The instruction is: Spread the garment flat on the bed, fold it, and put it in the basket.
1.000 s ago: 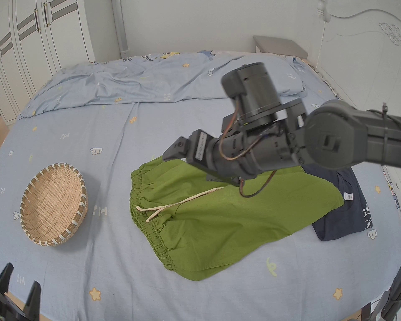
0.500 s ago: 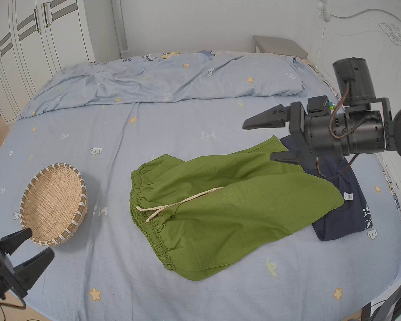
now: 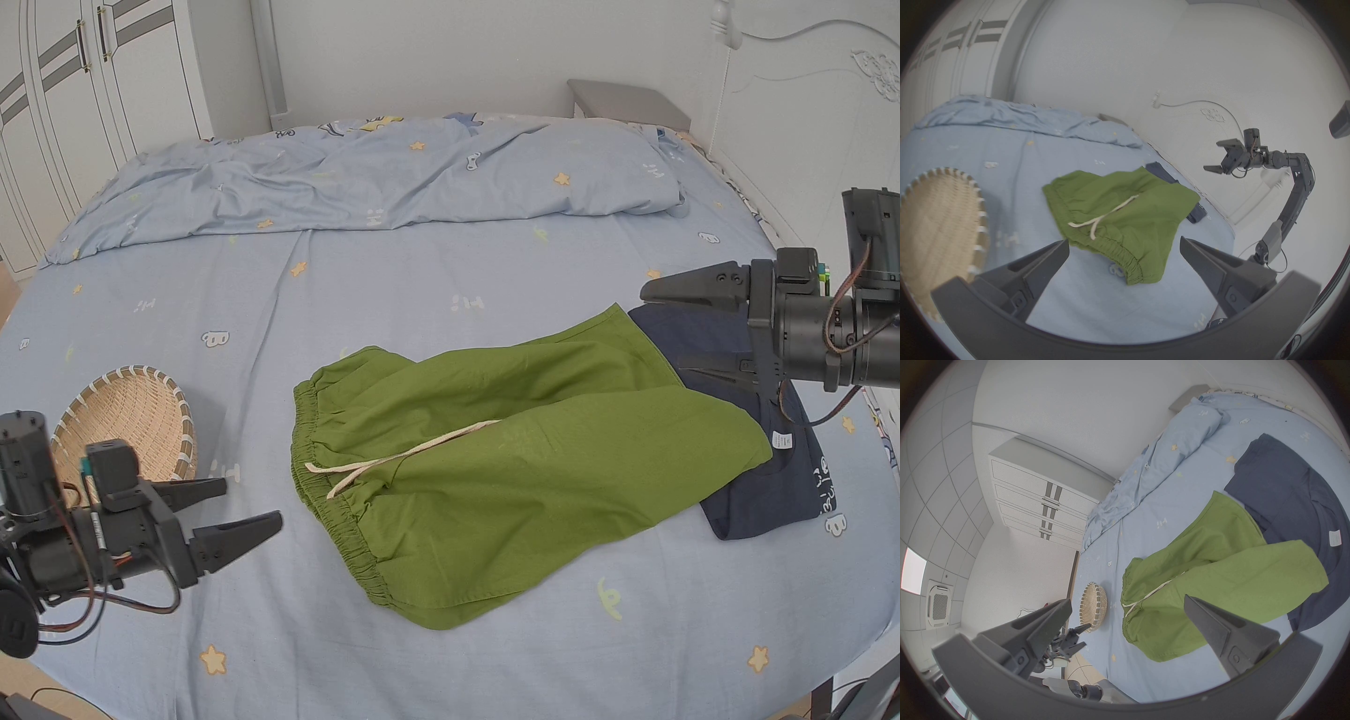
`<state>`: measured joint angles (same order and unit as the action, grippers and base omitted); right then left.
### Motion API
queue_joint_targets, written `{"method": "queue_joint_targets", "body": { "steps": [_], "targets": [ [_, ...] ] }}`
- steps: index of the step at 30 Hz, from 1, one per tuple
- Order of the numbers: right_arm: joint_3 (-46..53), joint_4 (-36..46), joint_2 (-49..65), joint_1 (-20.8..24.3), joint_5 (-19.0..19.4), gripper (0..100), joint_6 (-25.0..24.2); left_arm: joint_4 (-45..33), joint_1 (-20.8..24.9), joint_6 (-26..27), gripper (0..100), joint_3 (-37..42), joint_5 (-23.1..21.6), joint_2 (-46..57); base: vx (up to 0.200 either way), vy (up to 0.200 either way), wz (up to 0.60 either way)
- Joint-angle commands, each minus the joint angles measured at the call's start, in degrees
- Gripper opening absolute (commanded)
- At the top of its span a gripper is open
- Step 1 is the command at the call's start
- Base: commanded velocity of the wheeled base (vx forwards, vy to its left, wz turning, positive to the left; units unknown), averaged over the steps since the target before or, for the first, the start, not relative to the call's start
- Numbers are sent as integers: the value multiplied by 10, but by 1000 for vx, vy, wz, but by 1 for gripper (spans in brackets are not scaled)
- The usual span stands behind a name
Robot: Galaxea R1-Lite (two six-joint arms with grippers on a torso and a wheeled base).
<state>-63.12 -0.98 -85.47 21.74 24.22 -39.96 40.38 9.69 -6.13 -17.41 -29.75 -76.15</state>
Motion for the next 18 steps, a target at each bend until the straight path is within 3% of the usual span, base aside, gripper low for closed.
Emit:
{"method": "queue_joint_targets", "body": {
  "steps": [1,6,18],
  "targets": [
    [112,-82,80,-56,28,100,15,256,90,5,100,68,-72,-329,0,0,0],
    [119,-83,79,-60,28,100,41,259,89,5,100,74,-72,-332,0,0,0],
    [122,-84,79,-58,25,100,42,267,95,6,100,46,-71,-370,0,0,0]
  ]
}}
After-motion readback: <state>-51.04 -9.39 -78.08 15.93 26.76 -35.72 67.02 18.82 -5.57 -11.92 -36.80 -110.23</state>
